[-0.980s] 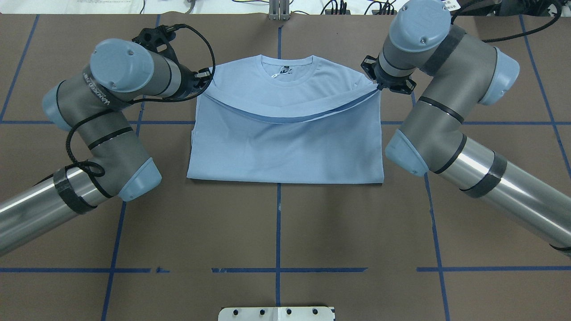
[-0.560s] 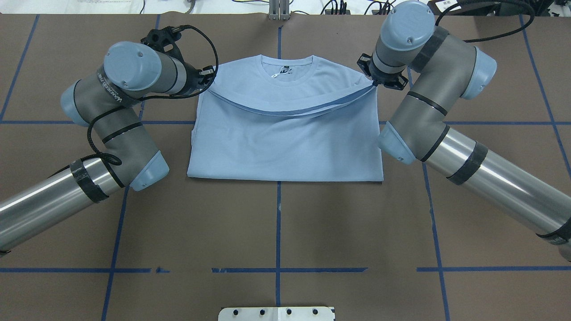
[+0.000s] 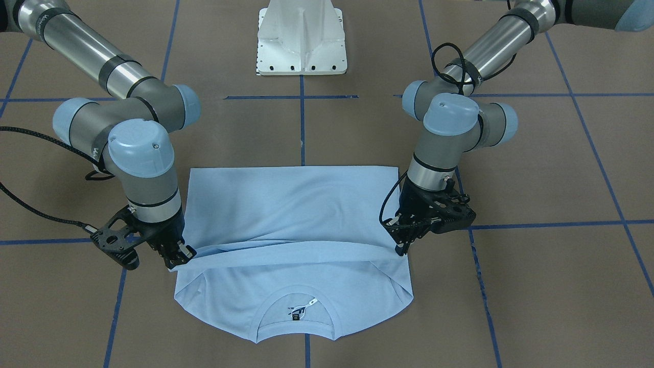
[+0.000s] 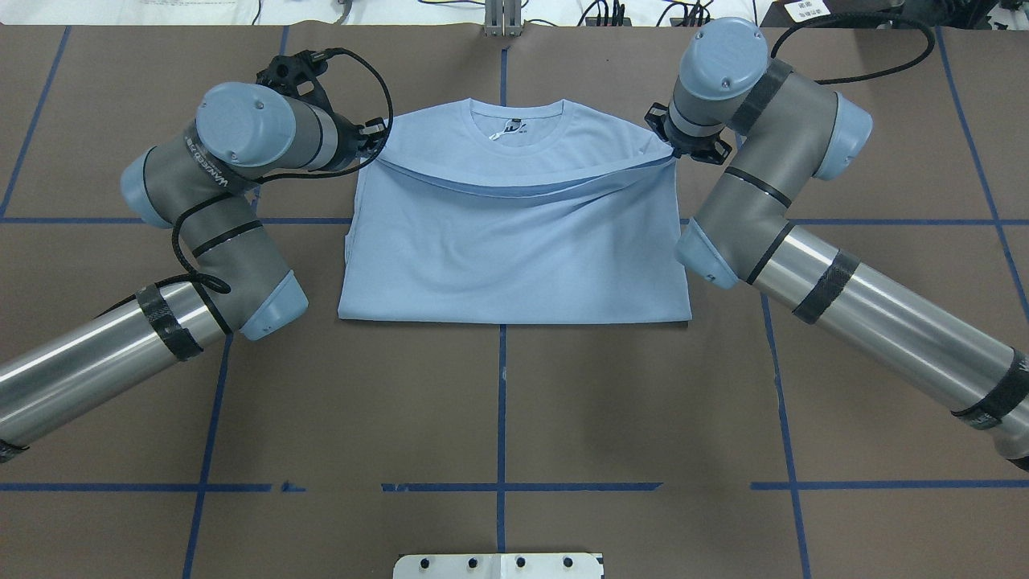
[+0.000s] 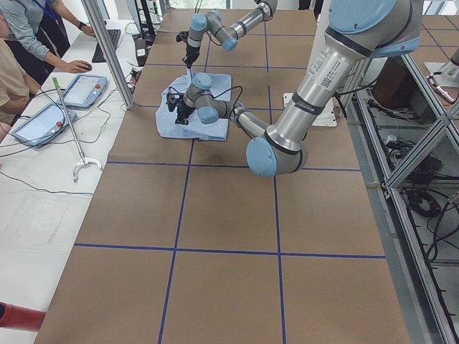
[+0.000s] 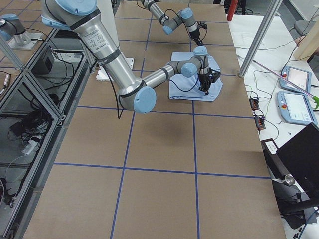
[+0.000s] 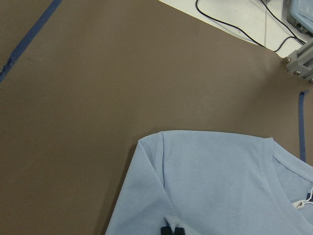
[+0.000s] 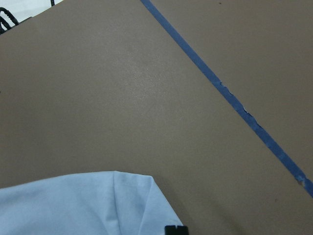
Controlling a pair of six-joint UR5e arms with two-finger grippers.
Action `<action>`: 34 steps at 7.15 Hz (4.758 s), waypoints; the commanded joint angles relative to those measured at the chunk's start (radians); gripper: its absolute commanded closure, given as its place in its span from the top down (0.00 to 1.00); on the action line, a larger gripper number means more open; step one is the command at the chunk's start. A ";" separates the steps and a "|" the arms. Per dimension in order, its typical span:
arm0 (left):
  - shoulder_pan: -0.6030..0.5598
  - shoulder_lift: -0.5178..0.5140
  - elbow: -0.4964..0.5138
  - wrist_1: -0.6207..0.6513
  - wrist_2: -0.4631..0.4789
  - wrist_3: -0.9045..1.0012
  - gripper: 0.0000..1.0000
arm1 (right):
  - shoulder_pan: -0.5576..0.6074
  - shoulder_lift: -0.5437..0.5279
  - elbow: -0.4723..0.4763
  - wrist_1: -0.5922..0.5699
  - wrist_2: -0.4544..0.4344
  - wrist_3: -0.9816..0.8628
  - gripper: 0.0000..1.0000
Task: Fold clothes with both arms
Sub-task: 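Lay the hem over the collar with both grippers and release, then move the right gripper to the near folded edge while the left gripper holds, then grasp the folded edge with the right gripper and drag it toward the robot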
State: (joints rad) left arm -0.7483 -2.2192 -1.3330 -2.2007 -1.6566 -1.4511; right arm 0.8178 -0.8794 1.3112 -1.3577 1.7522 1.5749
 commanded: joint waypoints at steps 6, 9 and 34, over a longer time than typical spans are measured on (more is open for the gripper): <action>-0.016 0.000 0.060 -0.054 0.031 0.047 0.00 | 0.000 0.023 -0.055 0.048 -0.008 0.002 0.00; -0.019 0.000 0.066 -0.054 0.031 0.057 0.00 | -0.002 0.023 -0.067 0.048 -0.010 0.002 0.00; -0.039 0.107 -0.212 -0.179 -0.095 -0.032 1.00 | -0.249 -0.374 0.438 0.074 0.007 0.375 0.00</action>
State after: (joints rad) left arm -0.7869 -2.1123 -1.5440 -2.3792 -1.7518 -1.4822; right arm 0.5700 -1.2558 1.7455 -1.2839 1.7586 1.9531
